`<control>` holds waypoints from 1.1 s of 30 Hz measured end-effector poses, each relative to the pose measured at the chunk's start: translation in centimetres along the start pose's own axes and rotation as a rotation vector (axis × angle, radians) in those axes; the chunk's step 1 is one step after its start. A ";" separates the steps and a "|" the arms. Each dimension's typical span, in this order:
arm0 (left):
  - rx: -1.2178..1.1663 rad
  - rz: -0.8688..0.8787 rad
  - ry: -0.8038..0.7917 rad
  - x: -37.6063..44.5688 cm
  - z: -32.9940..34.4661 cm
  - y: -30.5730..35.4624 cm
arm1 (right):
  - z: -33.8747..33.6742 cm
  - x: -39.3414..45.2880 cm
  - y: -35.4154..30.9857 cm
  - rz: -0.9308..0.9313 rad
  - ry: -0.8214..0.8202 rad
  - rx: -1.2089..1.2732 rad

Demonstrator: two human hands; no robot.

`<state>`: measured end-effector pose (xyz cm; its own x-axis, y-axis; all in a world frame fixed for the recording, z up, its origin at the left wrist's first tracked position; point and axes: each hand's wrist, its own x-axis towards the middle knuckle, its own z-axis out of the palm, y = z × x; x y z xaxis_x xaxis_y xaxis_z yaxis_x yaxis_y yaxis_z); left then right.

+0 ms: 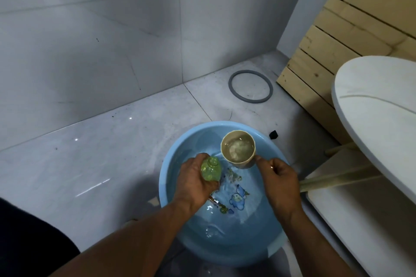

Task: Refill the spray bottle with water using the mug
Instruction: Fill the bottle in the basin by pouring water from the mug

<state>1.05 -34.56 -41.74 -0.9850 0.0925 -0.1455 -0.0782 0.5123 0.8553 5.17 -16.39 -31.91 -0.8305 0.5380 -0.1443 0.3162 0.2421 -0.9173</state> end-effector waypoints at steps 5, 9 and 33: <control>0.041 0.016 0.009 0.3 0.2 0.4 | -0.1 -0.1 -1.1 -0.093 -0.026 -0.091; 0.069 0.036 0.023 0.4 0.4 0.7 | -0.2 -0.3 -1.7 -0.158 -0.040 -0.171; 0.060 0.054 0.036 0.4 0.3 0.5 | -0.5 -0.2 -2.3 -0.397 0.019 -0.418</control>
<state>0.68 -34.01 -41.52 -0.9925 0.0911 -0.0810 -0.0166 0.5574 0.8301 4.83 -16.71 -29.57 -0.9155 0.3538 0.1914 0.1393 0.7252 -0.6743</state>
